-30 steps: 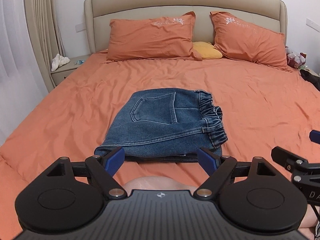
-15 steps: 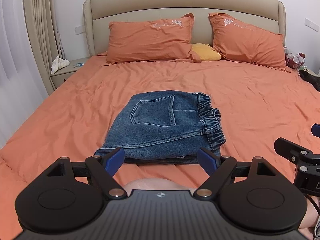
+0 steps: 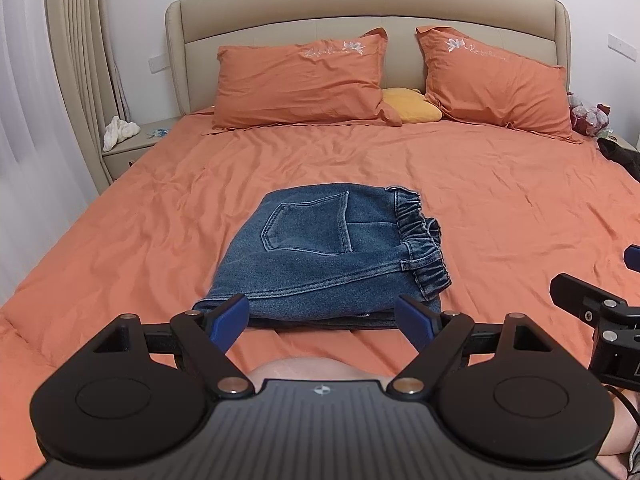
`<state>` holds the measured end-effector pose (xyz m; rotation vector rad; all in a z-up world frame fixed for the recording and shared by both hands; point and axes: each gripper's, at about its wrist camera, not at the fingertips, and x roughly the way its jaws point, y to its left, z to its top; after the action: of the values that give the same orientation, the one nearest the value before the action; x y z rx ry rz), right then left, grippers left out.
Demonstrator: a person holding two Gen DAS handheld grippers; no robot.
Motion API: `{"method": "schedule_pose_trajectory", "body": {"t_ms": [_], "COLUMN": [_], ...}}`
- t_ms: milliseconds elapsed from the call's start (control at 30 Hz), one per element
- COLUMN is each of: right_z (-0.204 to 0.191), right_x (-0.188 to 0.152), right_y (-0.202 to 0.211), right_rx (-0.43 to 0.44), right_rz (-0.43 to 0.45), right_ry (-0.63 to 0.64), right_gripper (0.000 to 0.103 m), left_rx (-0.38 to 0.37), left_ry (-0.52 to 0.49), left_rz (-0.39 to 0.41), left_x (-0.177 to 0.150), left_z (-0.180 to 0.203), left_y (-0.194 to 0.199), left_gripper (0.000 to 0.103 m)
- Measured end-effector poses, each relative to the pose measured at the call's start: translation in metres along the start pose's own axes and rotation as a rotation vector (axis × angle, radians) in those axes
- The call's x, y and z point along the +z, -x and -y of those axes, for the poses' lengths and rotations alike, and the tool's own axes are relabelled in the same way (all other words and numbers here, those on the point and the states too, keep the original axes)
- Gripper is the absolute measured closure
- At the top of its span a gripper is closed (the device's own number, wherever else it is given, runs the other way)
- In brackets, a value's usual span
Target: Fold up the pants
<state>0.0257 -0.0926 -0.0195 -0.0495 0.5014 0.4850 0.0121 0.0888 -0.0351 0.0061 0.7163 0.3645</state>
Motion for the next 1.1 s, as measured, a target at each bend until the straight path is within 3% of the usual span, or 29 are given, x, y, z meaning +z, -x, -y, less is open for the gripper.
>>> {"method": "schedule_pose_trajectory", "body": {"t_ms": [1100], "right_z": [0.0022], "right_x": [-0.0012], "right_y": [0.0017], "right_rx": [0.006], "right_rz": [-0.011], "right_ry": [-0.037], "right_gripper": [0.009], "left_rx": [0.002], "left_ry": [-0.015], "left_rz": [0.002], "left_x": [0.0037], "left_z": [0.0009], "left_y": [0.0021], "left_gripper": [0.006]}}
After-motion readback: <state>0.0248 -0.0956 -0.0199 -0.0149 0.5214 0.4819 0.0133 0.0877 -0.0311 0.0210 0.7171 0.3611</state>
